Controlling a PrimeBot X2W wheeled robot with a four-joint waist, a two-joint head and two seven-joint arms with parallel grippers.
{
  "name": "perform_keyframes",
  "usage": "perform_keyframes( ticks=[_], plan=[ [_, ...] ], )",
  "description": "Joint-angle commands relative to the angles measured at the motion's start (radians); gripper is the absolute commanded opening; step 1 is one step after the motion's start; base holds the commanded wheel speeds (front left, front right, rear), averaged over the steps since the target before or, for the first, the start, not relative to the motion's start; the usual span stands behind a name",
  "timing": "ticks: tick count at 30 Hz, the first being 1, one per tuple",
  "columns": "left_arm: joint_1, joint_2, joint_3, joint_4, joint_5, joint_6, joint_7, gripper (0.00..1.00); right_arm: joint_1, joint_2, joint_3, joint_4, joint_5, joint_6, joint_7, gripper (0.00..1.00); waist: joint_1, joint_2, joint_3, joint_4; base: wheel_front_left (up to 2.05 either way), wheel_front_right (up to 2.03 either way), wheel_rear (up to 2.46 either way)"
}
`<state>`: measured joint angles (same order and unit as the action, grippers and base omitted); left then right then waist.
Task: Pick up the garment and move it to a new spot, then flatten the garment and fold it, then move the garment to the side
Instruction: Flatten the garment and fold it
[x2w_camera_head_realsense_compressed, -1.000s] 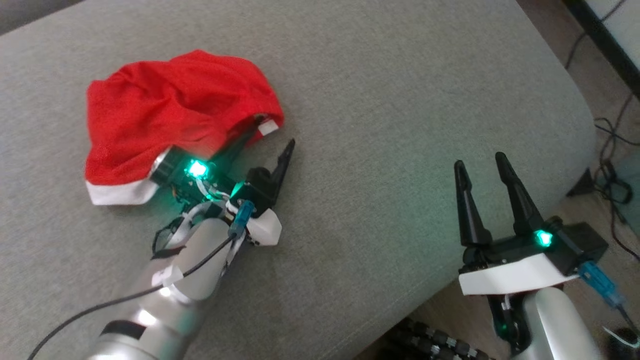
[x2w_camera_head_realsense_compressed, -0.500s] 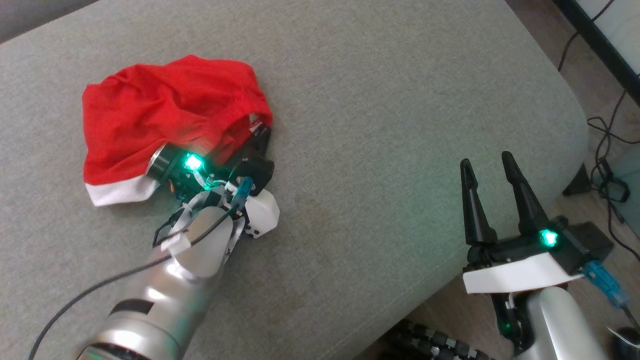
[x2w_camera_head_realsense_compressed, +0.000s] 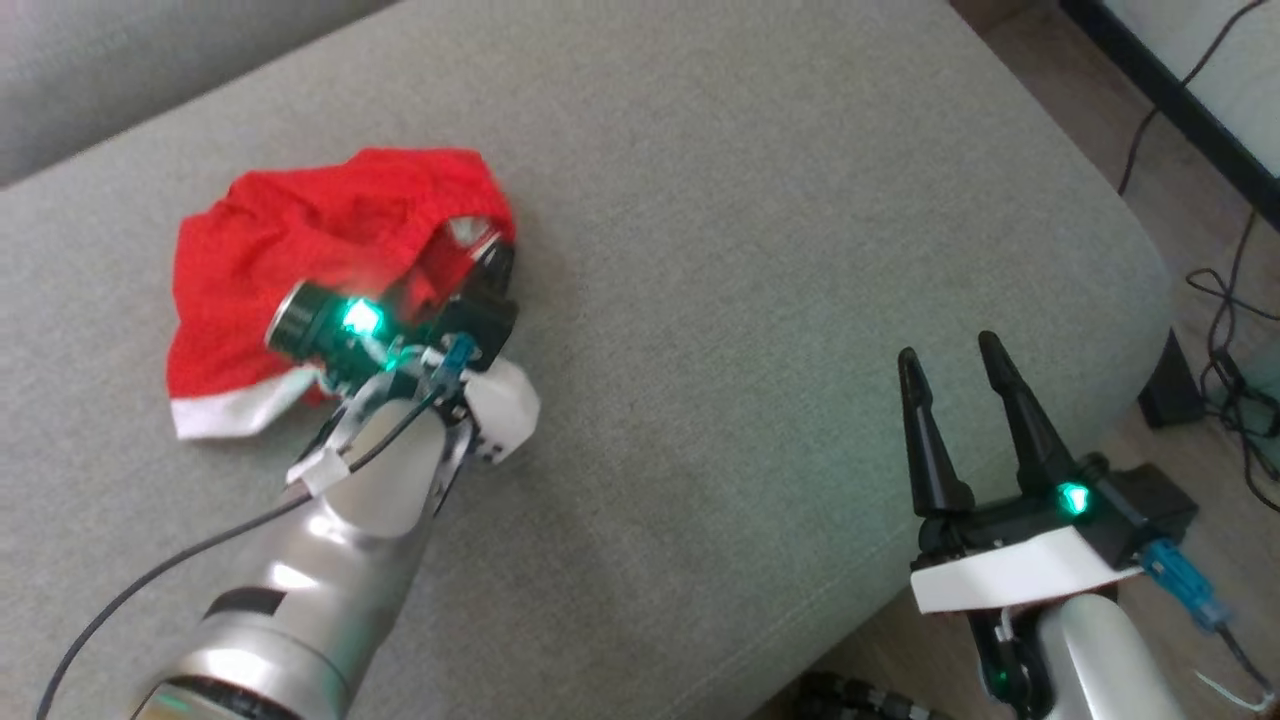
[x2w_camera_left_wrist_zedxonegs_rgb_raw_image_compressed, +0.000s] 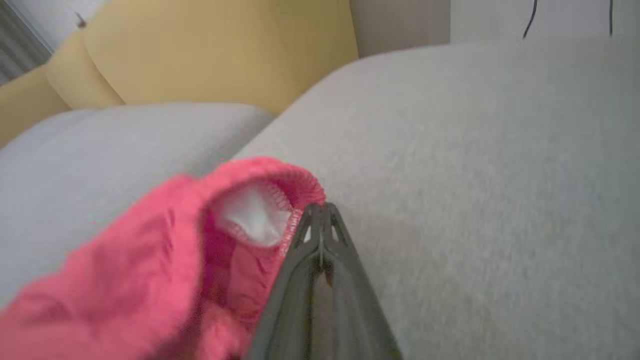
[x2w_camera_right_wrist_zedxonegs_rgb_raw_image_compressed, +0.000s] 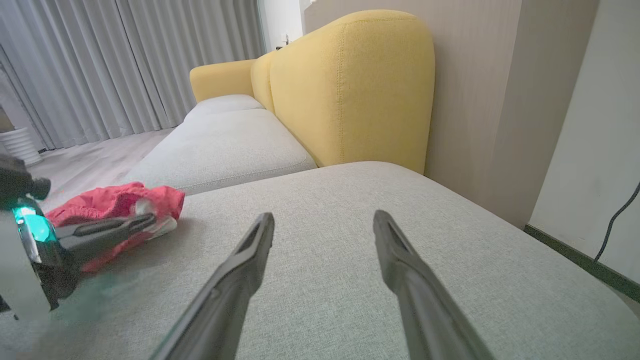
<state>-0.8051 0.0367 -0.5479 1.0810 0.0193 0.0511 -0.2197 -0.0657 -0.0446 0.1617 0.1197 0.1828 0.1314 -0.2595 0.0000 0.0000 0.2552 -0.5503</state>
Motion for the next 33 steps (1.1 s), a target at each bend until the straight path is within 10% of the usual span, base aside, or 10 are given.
perform_keyframes(
  ticks=[1, 19, 33],
  plan=[
    [-0.041, 0.015, 0.014, -0.064, -0.015, -0.008, -0.017, 0.00, 0.002, -0.006, 0.024, -0.023, -0.011, -0.001, -0.002, 1.00, 0.0000, 0.0000, -0.024, 0.003, 0.00, 0.00, 0.00],
    [0.154, 0.068, -0.028, -0.899, -0.425, 0.046, 0.087, 0.00, 0.021, -0.006, -0.023, -0.031, -0.062, -0.001, -0.002, 1.00, 0.0000, 0.0000, -0.052, 0.209, 0.00, 0.00, 0.00],
    [0.563, 0.150, 0.046, -0.816, -0.649, 0.012, 0.071, 0.00, 0.011, -0.006, -0.039, -0.011, -0.110, -0.001, -0.002, 1.00, 0.0000, 0.0000, -0.035, 0.400, 0.00, 0.00, 0.00]
  ],
)
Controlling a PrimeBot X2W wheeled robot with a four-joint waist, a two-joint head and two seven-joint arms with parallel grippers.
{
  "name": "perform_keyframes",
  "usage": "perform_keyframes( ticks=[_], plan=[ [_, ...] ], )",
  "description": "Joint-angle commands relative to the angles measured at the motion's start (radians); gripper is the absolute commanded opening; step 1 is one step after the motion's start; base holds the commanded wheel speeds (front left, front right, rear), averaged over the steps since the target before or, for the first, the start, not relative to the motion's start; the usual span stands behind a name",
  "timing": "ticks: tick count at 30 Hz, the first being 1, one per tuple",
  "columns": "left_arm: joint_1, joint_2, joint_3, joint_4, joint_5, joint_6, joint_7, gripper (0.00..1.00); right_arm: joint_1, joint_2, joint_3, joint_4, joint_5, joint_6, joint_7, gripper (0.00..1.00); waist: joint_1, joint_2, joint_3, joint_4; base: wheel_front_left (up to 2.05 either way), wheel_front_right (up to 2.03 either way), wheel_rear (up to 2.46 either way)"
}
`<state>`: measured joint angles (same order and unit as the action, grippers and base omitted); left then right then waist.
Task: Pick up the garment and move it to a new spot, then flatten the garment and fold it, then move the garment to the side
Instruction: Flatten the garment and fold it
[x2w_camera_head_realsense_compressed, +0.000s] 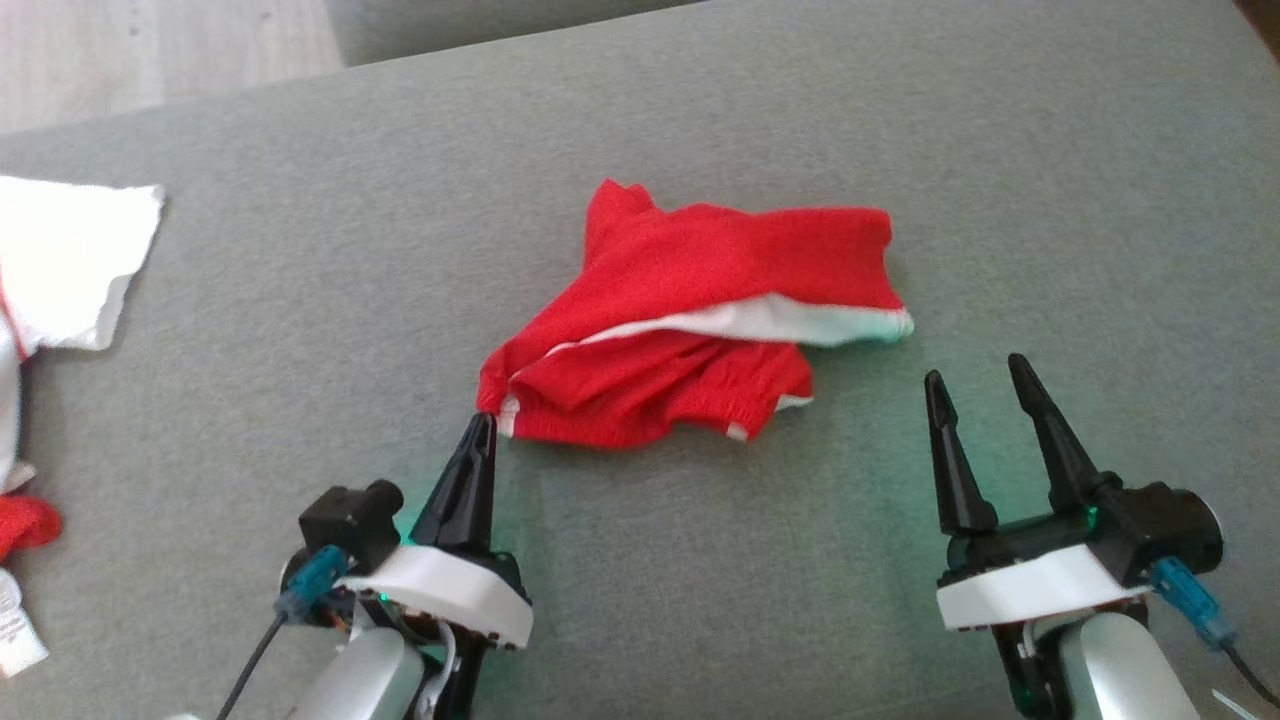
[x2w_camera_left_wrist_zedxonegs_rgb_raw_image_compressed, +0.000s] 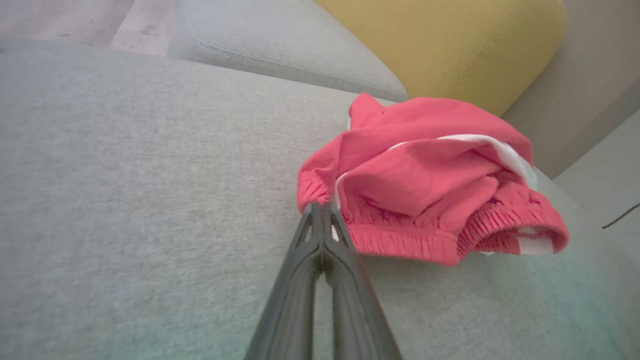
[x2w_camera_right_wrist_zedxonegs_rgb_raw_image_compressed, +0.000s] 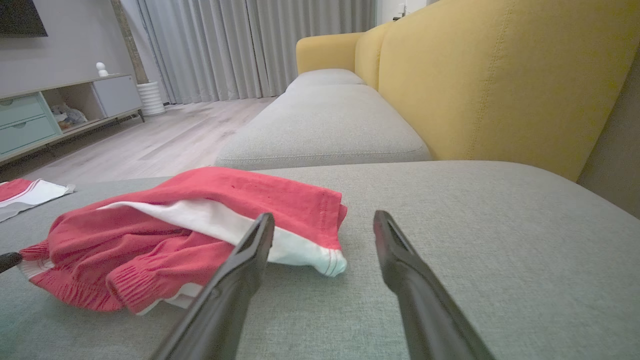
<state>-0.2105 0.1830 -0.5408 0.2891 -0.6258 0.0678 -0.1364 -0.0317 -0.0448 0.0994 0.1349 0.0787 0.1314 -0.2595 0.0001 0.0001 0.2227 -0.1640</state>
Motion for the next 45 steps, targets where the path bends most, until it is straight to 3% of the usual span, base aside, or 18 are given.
perform_keyframes(
  ticks=[1, 2, 3, 4, 9, 15, 24, 31, 33, 34, 35, 36, 37, 45],
  plan=[
    [-0.034, -0.004, 0.038, -0.010, -0.010, -0.013, -0.019, 0.00, -0.023, -0.005, 0.023, -0.025, -0.008, -0.001, -0.002, 1.00, -0.0001, -0.0001, -0.004, 0.019, 0.00, 0.00, 0.00],
    [-0.036, -0.012, 0.039, 0.002, -0.017, -0.018, -0.027, 0.00, -0.023, -0.005, 0.024, -0.024, -0.010, -0.001, -0.002, 1.00, -0.0001, -0.0001, -0.005, 0.023, 0.00, 0.00, 0.00],
    [-0.038, -0.020, 0.039, 0.013, -0.024, -0.024, -0.031, 0.43, -0.022, -0.005, 0.024, -0.023, -0.011, -0.001, -0.002, 1.00, -0.0001, -0.0001, -0.007, 0.026, 0.00, 0.00, 0.00],
    [-0.040, -0.027, 0.037, 0.022, -0.030, -0.030, -0.031, 1.00, -0.021, -0.005, 0.025, -0.022, -0.012, -0.001, -0.002, 1.00, -0.0001, -0.0001, -0.009, 0.028, 0.00, 0.00, 0.00],
    [-0.043, -0.049, 0.032, 0.064, -0.068, -0.051, -0.007, 1.00, -0.019, -0.005, 0.030, -0.020, -0.013, -0.001, -0.002, 1.00, -0.0001, -0.0001, -0.013, 0.029, 0.00, 0.00, 0.00],
    [-0.054, -0.069, 0.054, 0.115, -0.109, -0.040, 0.001, 1.00, -0.023, -0.005, 0.031, -0.021, -0.009, -0.001, -0.002, 1.00, -0.0001, -0.0001, -0.005, 0.020, 0.00, 0.00, 0.00],
    [-0.103, -0.096, 0.052, 0.214, -0.157, -0.058, 0.039, 1.00, -0.028, -0.005, 0.033, -0.023, -0.009, -0.001, -0.002, 1.00, -0.0001, -0.0001, 0.006, 0.005, 0.00, 0.00, 0.00],
    [-0.123, -0.111, 0.018, 0.264, -0.187, -0.092, 0.088, 1.00, -0.026, -0.005, 0.033, -0.022, -0.013, -0.001, -0.002, 1.00, -0.0001, -0.0001, 0.005, -0.008, 0.00, 0.00, 0.00],
    [-0.121, -0.113, 0.008, 0.267, -0.189, -0.097, 0.097, 0.82, -0.025, -0.005, 0.031, -0.022, -0.013, -0.001, -0.002, 1.00, -0.0001, -0.0001, 0.004, -0.010, 0.00, 0.00, 0.00],
    [-0.119, -0.113, 0.005, 0.267, -0.189, -0.097, 0.099, 0.47, -0.025, -0.005, 0.031, -0.022, -0.013, -0.001, -0.002, 1.00, -0.0001, -0.0001, 0.003, -0.010, 0.00, 0.00, 0.00],
    [-0.118, -0.113, 0.001, 0.267, -0.187, -0.096, 0.101, 0.33, -0.024, -0.005, 0.031, -0.022, -0.013, -0.001, -0.002, 1.00, -0.0001, -0.0001, 0.001, -0.011, 0.00, 0.00, 0.00],
    [-0.117, -0.111, -0.001, 0.267, -0.185, -0.096, 0.101, 0.11, -0.023, -0.005, 0.031, -0.022, -0.013, -0.001, -0.002, 1.00, -0.0001, -0.0001, 0.000, -0.011, 0.00, 0.00, 0.00],
    [-0.116, -0.110, -0.003, 0.266, -0.184, -0.096, 0.101, 0.00, -0.022, -0.005, 0.031, -0.022, -0.013, -0.001, -0.002, 1.00, -0.0001, -0.0001, -0.001, -0.012, 0.00, 0.00, 0.00],
    [-0.120, -0.078, -0.016, 0.207, -0.140, -0.087, 0.058, 0.00, -0.011, -0.005, 0.031, -0.023, -0.015, -0.001, -0.002, 1.00, -0.0001, -0.0001, -0.015, -0.001, 0.00, 0.00, 0.00]
  ],
)
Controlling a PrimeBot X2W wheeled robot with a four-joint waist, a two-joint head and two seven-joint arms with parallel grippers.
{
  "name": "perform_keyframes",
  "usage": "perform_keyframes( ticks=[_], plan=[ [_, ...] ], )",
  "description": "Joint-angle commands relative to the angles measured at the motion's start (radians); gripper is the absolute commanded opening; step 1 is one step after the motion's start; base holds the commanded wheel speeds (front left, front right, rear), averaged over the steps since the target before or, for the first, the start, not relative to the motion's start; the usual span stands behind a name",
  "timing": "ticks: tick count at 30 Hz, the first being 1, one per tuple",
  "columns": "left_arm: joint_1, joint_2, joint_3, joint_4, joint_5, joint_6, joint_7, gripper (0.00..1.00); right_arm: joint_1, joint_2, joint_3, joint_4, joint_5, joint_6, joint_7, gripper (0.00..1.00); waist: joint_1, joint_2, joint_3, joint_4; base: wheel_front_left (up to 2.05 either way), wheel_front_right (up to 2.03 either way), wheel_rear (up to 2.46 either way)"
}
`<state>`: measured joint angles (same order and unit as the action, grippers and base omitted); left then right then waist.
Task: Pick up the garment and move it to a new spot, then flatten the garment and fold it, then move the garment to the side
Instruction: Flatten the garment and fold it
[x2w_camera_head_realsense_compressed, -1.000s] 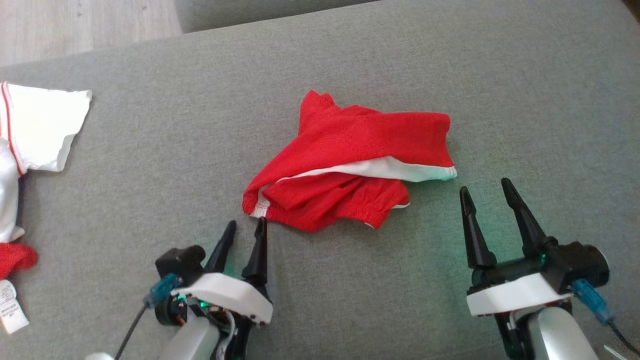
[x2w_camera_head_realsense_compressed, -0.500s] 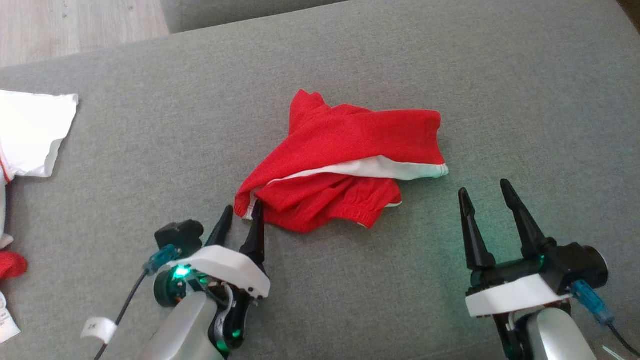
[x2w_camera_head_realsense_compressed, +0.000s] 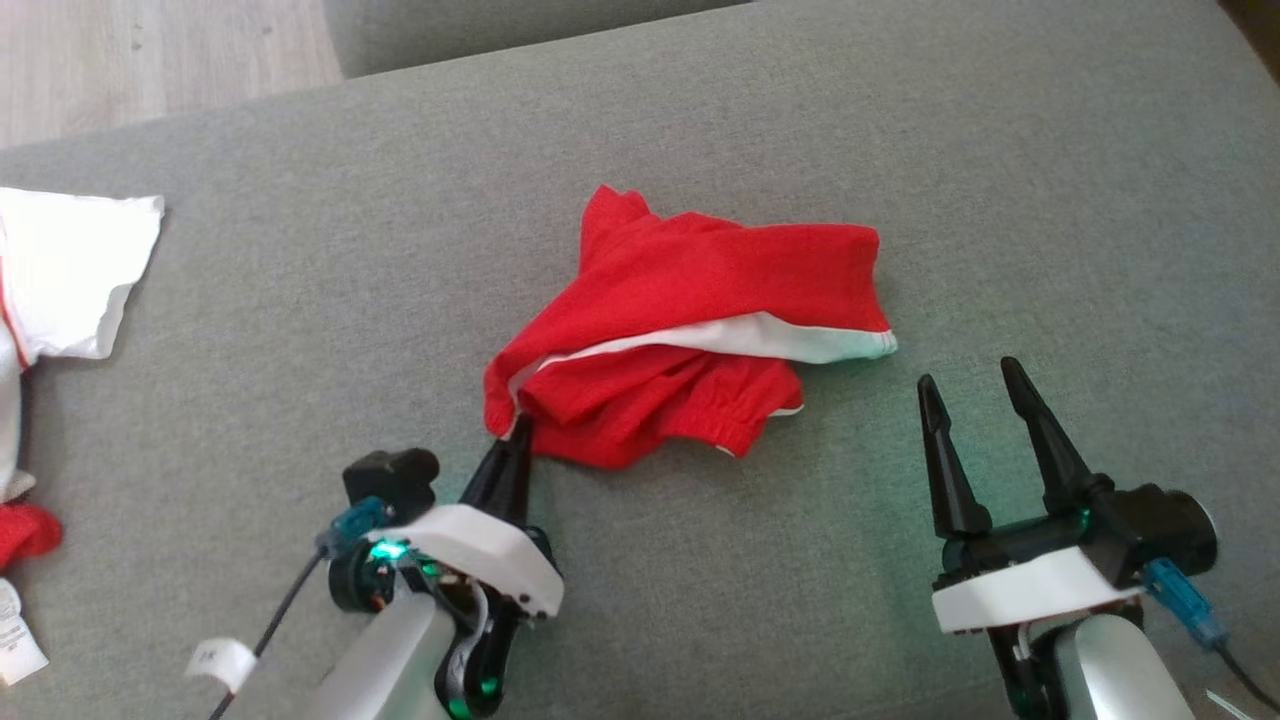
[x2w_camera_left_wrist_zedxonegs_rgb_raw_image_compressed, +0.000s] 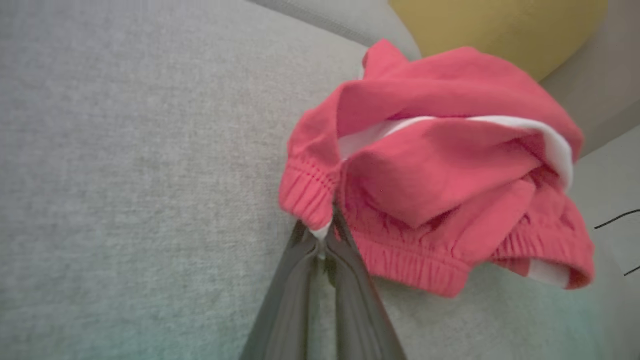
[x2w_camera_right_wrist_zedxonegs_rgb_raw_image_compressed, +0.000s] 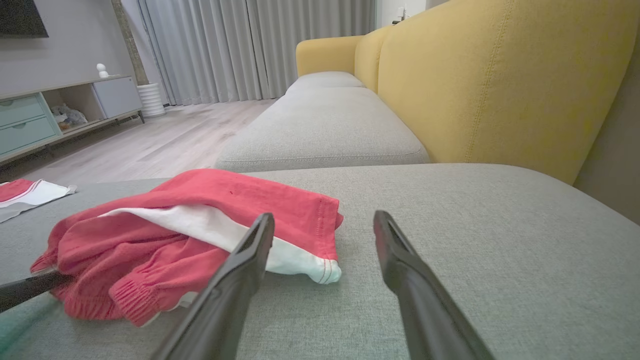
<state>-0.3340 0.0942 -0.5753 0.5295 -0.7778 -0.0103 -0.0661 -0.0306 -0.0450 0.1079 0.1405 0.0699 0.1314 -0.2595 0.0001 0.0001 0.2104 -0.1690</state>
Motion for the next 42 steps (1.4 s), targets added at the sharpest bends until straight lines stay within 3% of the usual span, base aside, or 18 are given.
perform_keyframes(
  ticks=[1, 4, 6, 13, 17, 27, 28, 29, 30, 31, 36, 42],
  plan=[
    [0.004, 0.020, 0.017, -0.051, 0.022, -0.004, -0.020, 0.00, -0.012, -0.005, 0.025, -0.027, -0.005, -0.001, -0.002, 1.00, -0.0001, -0.0001, -0.006, 0.007, 0.00, 0.00, 0.00],
    [0.009, 0.062, 0.015, -0.121, 0.049, 0.010, -0.025, 0.00, -0.019, -0.005, 0.024, -0.013, -0.005, -0.001, -0.002, 1.00, -0.0001, -0.0001, -0.014, 0.023, 0.00, 0.00, 0.00],
    [0.014, 0.125, 0.016, -0.207, 0.081, 0.030, -0.008, 0.00, -0.030, -0.005, 0.021, 0.010, -0.016, -0.001, -0.002, 1.00, -0.0001, -0.0001, -0.018, 0.044, 0.00, 0.00, 0.00],
    [0.008, 0.254, 0.036, -0.372, 0.134, 0.081, 0.062, 0.00, -0.084, -0.025, 0.066, 0.171, -0.100, -0.001, -0.002, 1.00, -0.0001, -0.0001, -0.015, 0.075, 0.00, 0.00, 0.00],
    [0.001, 0.281, 0.042, -0.440, 0.140, 0.102, 0.095, 0.00, -0.150, -0.049, 0.117, 0.290, -0.148, -0.001, -0.002, 1.00, -0.0001, -0.0001, 0.004, 0.080, 0.00, 0.00, 0.00],
    [-0.014, 0.289, 0.032, -0.478, 0.149, 0.112, 0.115, 0.00, -0.220, -0.036, 0.165, 0.446, -0.091, -0.001, -0.002, 1.00, -0.0001, -0.0001, 0.025, 0.092, 0.00, 0.00, 0.00],
    [-0.015, 0.290, 0.032, -0.479, 0.149, 0.112, 0.115, 0.00, -0.225, -0.036, 0.170, 0.452, -0.086, -0.001, -0.002, 0.96, -0.0001, -0.0001, 0.026, 0.093, 0.00, 0.00, 0.00],
    [-0.017, 0.292, 0.032, -0.480, 0.149, 0.112, 0.115, 0.00, -0.229, -0.036, 0.174, 0.456, -0.082, -0.001, -0.002, 0.77, -0.0001, -0.0001, 0.027, 0.094, 0.00, 0.00, 0.00],
    [-0.018, 0.293, 0.032, -0.480, 0.150, 0.113, 0.116, 0.00, -0.232, -0.037, 0.181, 0.462, -0.077, -0.001, -0.002, 0.44, -0.0001, -0.0001, 0.028, 0.095, 0.00, 0.00, 0.00],
    [-0.018, 0.295, 0.033, -0.481, 0.150, 0.114, 0.116, 0.00, -0.235, -0.037, 0.187, 0.468, -0.072, -0.001, -0.002, 0.03, -0.0001, -0.0001, 0.029, 0.096, 0.00, 0.00, 0.00],
    [-0.019, 0.307, 0.033, -0.482, 0.161, 0.117, 0.107, 0.00, -0.237, -0.042, 0.178, 0.439, -0.059, -0.001, -0.002, 0.00, -0.0001, -0.0001, 0.024, 0.093, 0.00, 0.00, 0.00],
    [-0.027, 0.349, 0.043, -0.511, 0.183, 0.105, 0.078, 0.00, -0.207, -0.040, 0.101, 0.251, -0.063, -0.001, -0.002, 0.00, -0.0001, -0.0001, -0.001, 0.060, 0.00, 0.00, 0.00]
  ],
)
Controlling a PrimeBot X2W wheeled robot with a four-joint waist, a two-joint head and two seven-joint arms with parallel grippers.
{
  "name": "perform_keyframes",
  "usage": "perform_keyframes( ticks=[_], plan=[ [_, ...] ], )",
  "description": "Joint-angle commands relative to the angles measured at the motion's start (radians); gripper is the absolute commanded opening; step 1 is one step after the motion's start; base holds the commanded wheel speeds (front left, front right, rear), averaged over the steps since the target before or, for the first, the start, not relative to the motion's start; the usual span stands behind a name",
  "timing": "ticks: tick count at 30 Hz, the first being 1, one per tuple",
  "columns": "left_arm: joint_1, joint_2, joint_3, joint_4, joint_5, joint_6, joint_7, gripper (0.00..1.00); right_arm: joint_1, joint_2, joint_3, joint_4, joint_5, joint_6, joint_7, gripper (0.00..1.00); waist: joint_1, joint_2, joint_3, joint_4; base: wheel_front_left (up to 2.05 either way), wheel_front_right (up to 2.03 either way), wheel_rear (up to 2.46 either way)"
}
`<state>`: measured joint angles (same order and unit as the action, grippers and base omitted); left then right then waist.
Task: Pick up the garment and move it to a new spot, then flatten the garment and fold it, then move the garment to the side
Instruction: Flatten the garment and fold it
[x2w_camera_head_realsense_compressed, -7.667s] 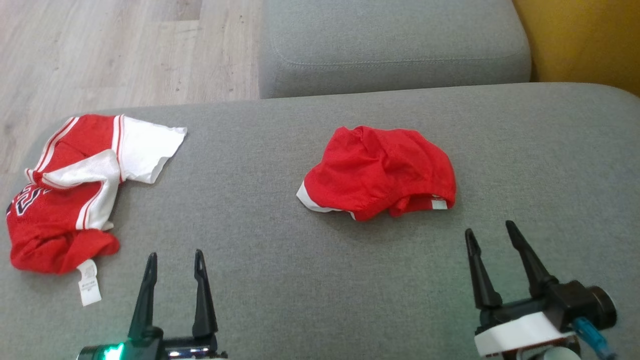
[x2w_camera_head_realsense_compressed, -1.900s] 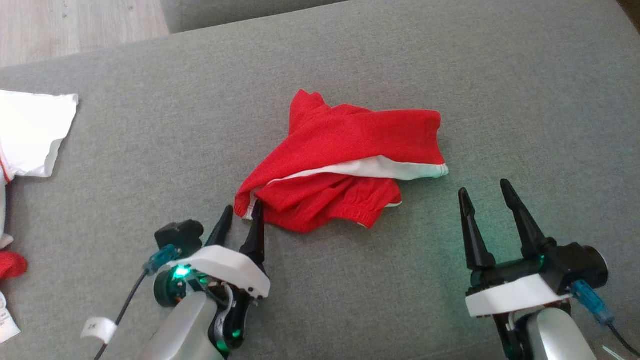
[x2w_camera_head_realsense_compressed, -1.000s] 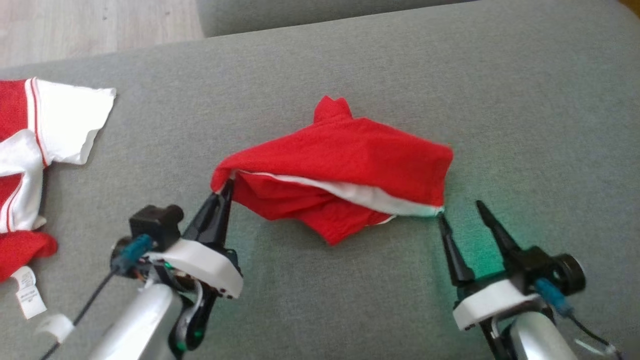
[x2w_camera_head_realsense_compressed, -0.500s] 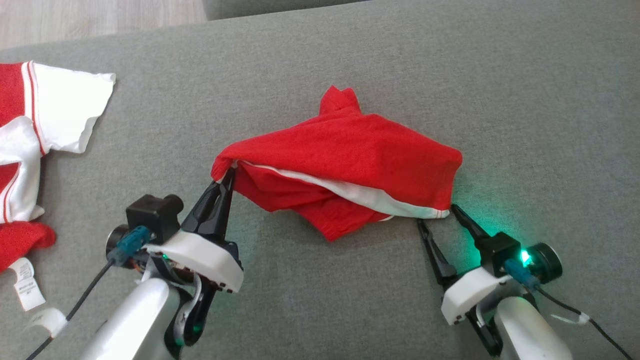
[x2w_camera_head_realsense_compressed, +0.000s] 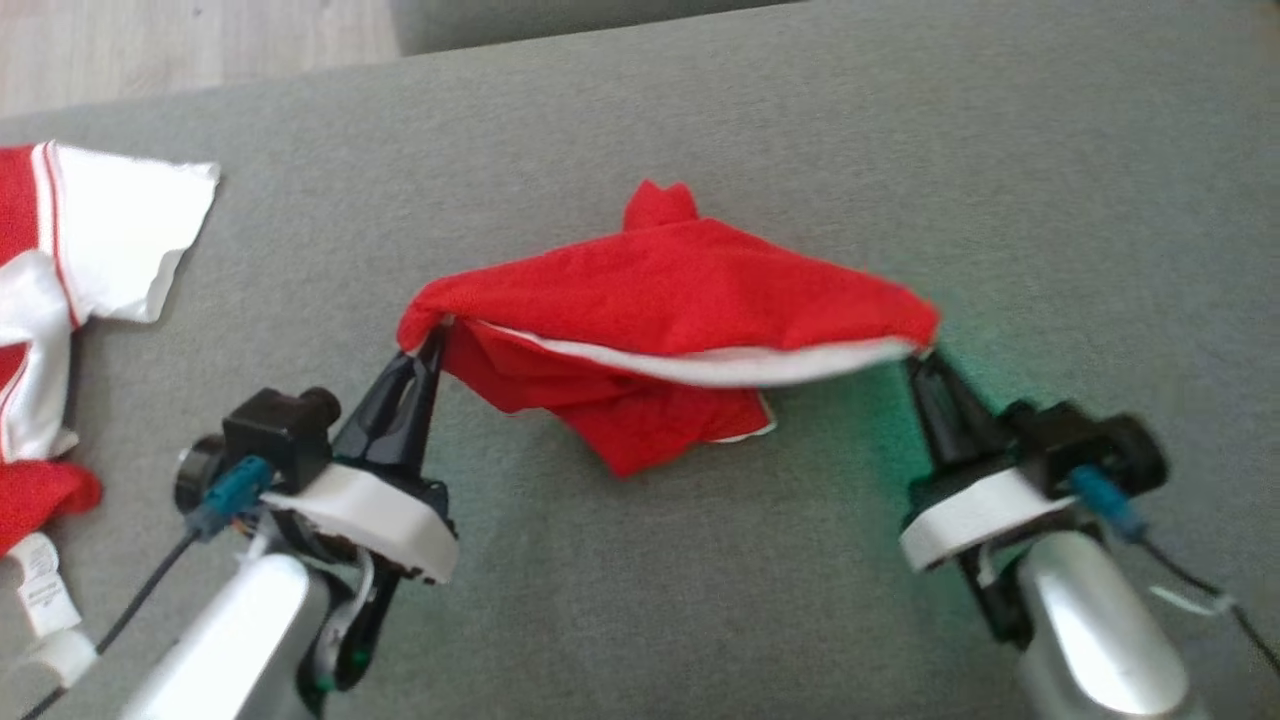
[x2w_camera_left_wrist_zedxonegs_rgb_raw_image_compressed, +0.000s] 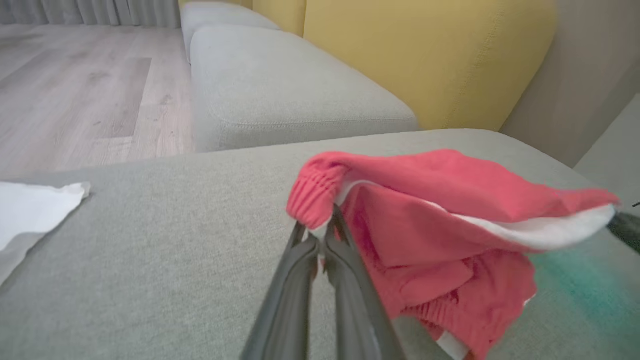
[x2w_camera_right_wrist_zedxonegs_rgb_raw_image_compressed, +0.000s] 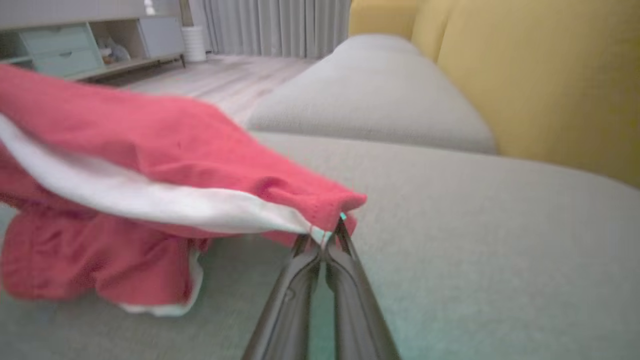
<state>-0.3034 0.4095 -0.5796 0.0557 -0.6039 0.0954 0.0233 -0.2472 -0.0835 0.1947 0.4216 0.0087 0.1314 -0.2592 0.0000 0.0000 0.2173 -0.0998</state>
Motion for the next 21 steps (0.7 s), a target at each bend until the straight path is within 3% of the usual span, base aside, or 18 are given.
perform_keyframes(
  ticks=[1, 5, 10, 16, 21],
  plan=[
    [-0.063, 0.048, 0.046, -0.050, 0.018, -0.009, -0.011, 0.00, 0.013, -0.002, -0.003, -0.071, -0.002, -0.001, -0.003, 0.00, 0.0000, 0.0000, -0.011, -0.017, 0.00, 0.00, 0.00],
    [-0.106, 0.128, 0.043, -0.144, 0.033, -0.079, 0.009, 0.00, -0.010, -0.005, -0.060, -0.237, 0.047, -0.001, -0.003, 0.00, 0.0000, 0.0000, -0.019, -0.056, 0.00, 0.00, 0.00],
    [-0.219, 0.232, 0.066, -0.289, 0.017, -0.166, 0.087, 0.00, -0.138, -0.069, -0.130, -0.354, 0.145, -0.001, -0.003, 0.00, 0.0000, 0.0000, -0.007, -0.088, 0.00, 0.00, 0.00],
    [-0.483, 0.312, 0.031, -0.368, 0.018, -0.220, 0.193, 0.00, -0.393, -0.215, -0.149, -0.325, 0.188, -0.001, -0.003, 0.00, 0.0000, 0.0000, 0.054, -0.101, 0.00, 0.00, 0.00],
    [-0.758, 0.306, -0.062, -0.278, 0.071, -0.225, 0.188, 0.00, -0.609, -0.291, -0.128, -0.224, 0.219, -0.001, -0.003, 0.00, 0.0000, 0.0000, 0.144, -0.086, 0.00, 0.00, 0.00]
  ],
)
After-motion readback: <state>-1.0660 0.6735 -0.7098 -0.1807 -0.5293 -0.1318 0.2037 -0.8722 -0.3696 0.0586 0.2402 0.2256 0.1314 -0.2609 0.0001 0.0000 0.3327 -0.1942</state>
